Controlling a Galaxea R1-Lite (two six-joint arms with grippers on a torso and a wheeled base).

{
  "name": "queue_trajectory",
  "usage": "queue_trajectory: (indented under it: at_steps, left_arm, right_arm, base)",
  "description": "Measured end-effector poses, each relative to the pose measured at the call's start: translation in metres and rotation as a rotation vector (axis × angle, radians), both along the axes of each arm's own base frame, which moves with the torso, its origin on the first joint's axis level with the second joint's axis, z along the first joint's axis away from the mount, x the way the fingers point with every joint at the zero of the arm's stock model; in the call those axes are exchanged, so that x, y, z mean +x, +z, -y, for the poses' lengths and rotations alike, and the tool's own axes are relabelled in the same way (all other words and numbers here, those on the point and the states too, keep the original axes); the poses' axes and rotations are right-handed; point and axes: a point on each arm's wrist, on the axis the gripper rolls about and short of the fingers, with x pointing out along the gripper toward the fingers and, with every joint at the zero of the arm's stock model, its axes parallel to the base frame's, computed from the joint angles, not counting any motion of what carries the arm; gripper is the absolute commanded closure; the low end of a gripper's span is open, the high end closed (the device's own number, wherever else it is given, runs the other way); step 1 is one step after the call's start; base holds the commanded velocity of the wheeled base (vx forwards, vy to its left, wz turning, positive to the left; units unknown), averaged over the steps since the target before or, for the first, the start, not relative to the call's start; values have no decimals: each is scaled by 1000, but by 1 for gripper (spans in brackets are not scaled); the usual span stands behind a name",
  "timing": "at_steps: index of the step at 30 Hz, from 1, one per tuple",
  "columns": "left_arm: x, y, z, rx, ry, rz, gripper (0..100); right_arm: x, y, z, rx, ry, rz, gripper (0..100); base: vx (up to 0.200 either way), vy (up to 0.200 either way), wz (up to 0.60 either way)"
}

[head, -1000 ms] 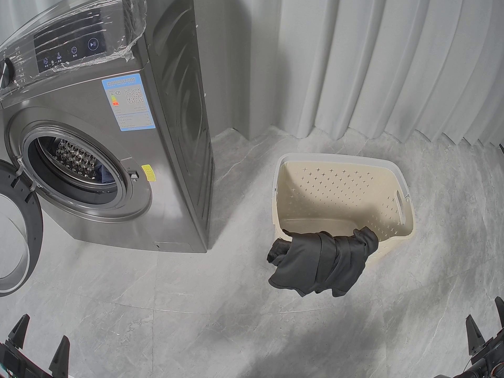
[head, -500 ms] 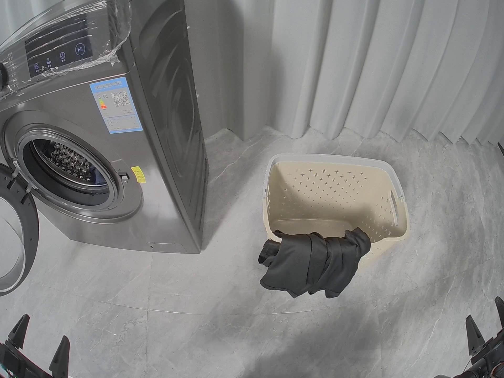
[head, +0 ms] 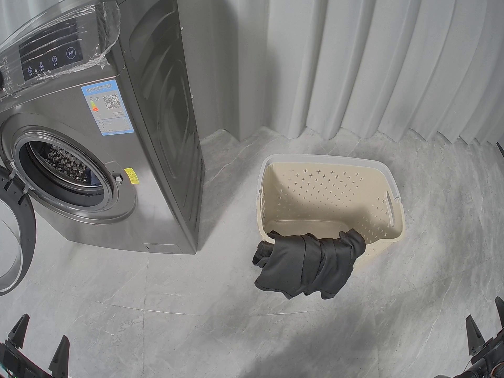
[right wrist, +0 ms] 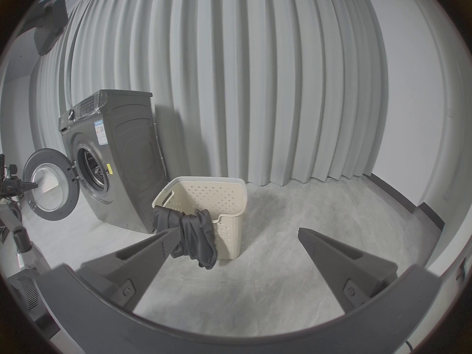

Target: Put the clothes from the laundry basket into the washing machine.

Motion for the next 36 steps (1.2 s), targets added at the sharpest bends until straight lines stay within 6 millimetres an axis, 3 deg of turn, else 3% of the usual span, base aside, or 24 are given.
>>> queue_trajectory:
  at_steps: [23,29,36]
  left_arm:
    - [0,0,0,1,1,0,0]
    - [0,0,0,1,1,0,0]
    - [0,0,0,1,0,0,0]
  right_arm:
    - [0,0,0,3,1,0,0]
    - [0,0,0,6,1,0,0]
    - [0,0,0,14,-8,1,0]
  base:
    - [0,-17,0]
    - [0,-200,0]
    - [0,0,0]
